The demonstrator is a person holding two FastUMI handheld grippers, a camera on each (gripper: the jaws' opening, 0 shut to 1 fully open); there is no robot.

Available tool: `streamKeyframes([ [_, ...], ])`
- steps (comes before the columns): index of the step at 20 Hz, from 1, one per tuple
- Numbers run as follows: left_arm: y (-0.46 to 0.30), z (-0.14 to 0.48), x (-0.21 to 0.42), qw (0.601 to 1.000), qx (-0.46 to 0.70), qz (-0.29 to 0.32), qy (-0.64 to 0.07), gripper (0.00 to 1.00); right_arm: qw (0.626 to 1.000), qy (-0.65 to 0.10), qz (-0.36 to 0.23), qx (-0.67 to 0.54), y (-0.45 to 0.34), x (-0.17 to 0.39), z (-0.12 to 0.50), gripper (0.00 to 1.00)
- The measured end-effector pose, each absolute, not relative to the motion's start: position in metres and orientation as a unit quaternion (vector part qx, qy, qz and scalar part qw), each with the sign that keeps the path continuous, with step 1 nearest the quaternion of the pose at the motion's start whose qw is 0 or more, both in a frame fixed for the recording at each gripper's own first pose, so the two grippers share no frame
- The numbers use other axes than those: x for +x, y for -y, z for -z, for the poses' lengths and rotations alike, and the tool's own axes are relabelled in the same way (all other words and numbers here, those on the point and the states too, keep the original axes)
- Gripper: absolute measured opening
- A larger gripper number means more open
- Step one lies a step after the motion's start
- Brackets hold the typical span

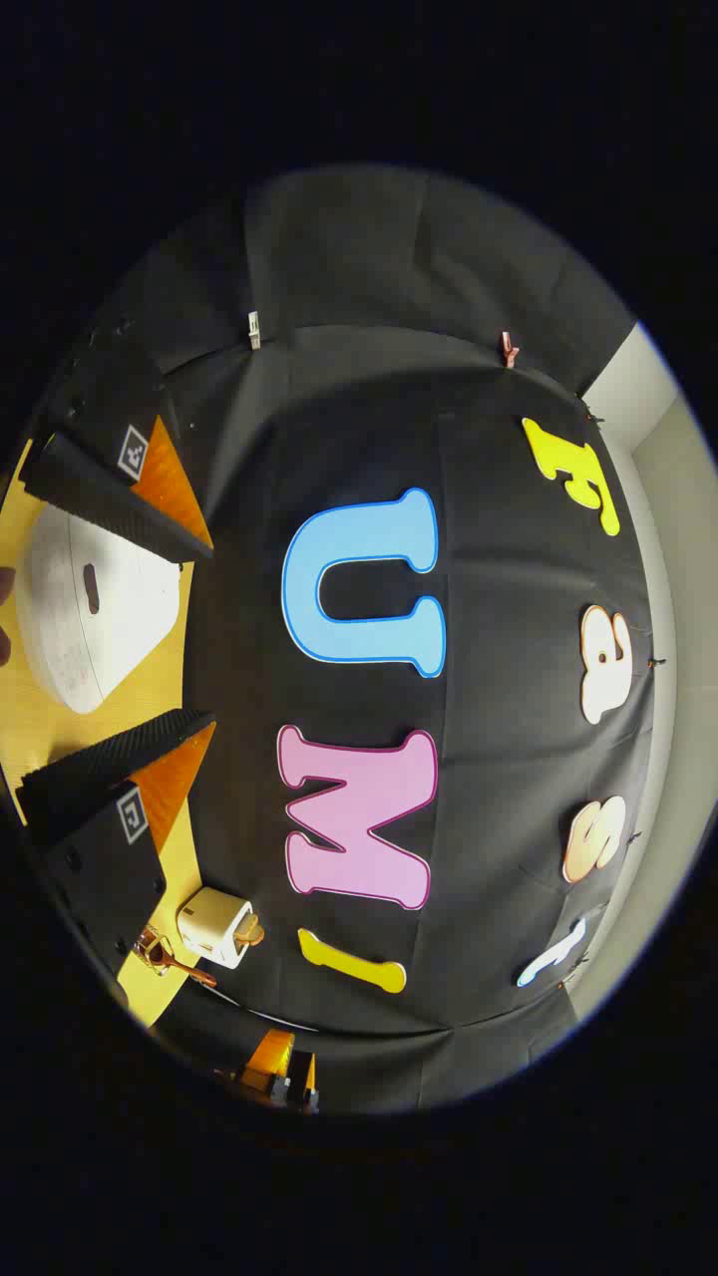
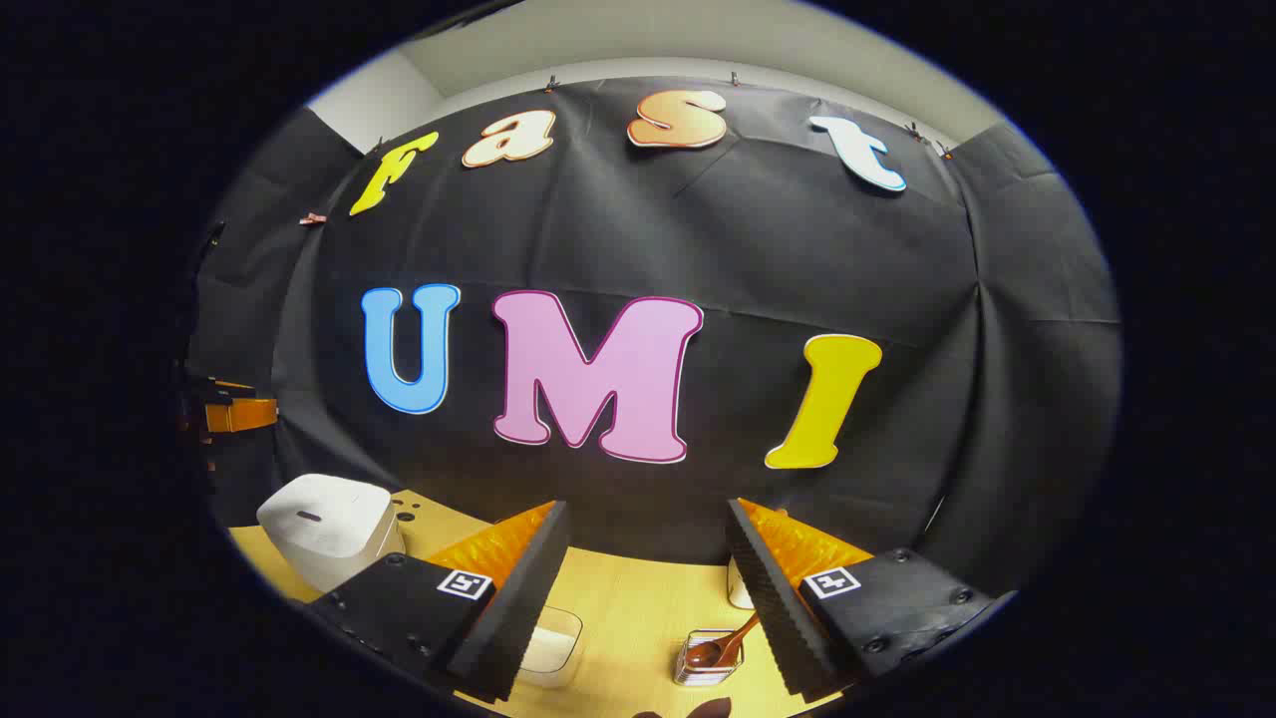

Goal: Close the left gripper, press the button to open the rice cooker; take a wooden spoon from the chopstick holder with the right hand, scoop a spoonful of rice and pour it into the rice cooker, then put the wooden spoon back into the chopstick holder.

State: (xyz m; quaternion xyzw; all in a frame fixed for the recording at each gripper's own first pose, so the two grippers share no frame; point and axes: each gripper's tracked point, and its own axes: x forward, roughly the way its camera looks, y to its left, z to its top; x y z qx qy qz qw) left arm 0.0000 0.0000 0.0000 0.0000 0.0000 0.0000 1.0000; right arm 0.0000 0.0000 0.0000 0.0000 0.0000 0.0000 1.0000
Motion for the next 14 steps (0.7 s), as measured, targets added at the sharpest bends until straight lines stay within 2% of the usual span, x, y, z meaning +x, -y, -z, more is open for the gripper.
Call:
streamKeyframes([
  [14,-0.0005,0.0005,-0.0001,1.000,0.001,-0.001,-0.002,0.95,1.000,-0.001,-0.005,-0.006,-0.0030,-0.0017,0.0018,0.97],
])
